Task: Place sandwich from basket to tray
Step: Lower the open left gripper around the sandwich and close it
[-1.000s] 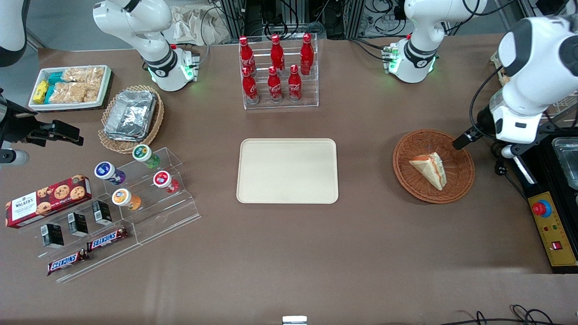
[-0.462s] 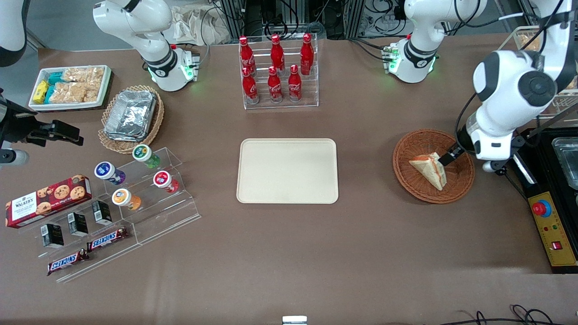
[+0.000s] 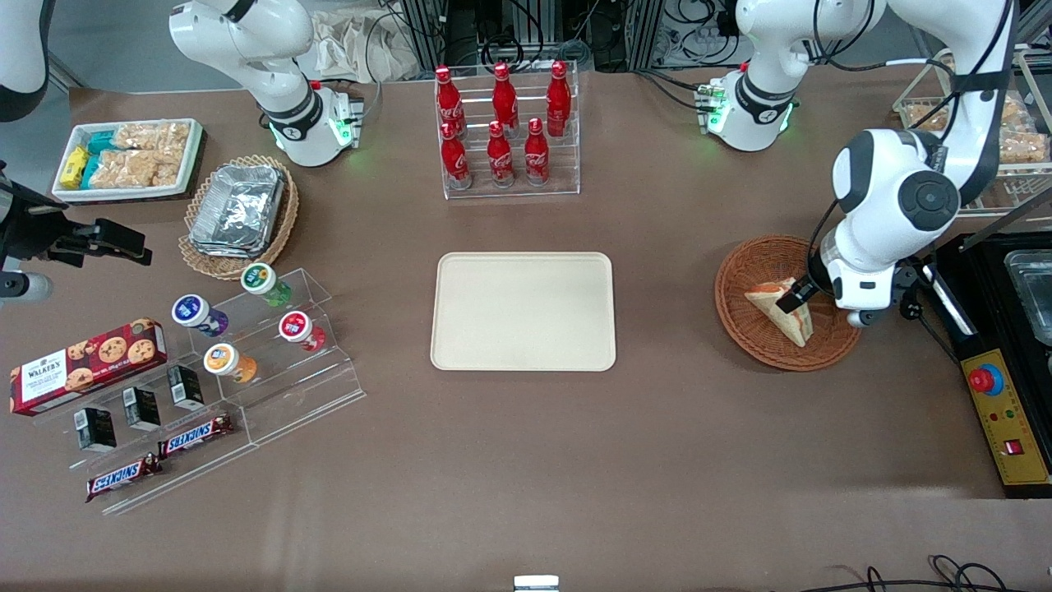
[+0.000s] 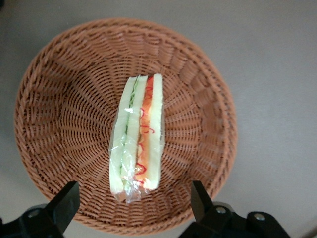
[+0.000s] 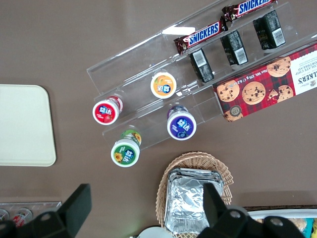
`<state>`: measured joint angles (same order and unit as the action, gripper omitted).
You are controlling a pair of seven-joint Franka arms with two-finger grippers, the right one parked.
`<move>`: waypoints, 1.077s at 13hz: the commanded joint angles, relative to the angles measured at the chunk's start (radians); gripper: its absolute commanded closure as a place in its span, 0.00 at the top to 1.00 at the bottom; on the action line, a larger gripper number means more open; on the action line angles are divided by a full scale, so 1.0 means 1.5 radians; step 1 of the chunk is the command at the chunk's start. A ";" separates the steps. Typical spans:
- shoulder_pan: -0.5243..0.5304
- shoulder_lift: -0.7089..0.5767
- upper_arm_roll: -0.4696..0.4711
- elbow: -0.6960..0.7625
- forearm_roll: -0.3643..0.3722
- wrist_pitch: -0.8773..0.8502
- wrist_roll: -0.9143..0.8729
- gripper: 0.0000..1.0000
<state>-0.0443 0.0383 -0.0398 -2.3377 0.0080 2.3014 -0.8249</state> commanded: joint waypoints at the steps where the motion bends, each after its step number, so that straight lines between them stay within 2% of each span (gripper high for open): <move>1: 0.003 0.004 0.011 -0.056 0.010 0.071 -0.015 1.00; 4: 0.003 0.031 0.035 -0.085 0.011 0.127 -0.012 1.00; 5: 0.003 0.043 0.035 -0.084 0.011 0.138 -0.012 0.97; 7: 0.003 0.058 0.035 -0.084 0.010 0.156 -0.013 0.47; 8: 0.003 0.061 0.035 -0.083 0.009 0.163 -0.015 0.27; 10: 0.002 0.064 0.034 -0.081 0.009 0.165 -0.029 0.00; 14: 0.001 0.061 0.034 -0.076 0.010 0.164 -0.025 0.00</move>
<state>-0.0413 0.1326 0.0125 -2.4531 0.0080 2.5244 -0.8369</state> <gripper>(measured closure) 0.630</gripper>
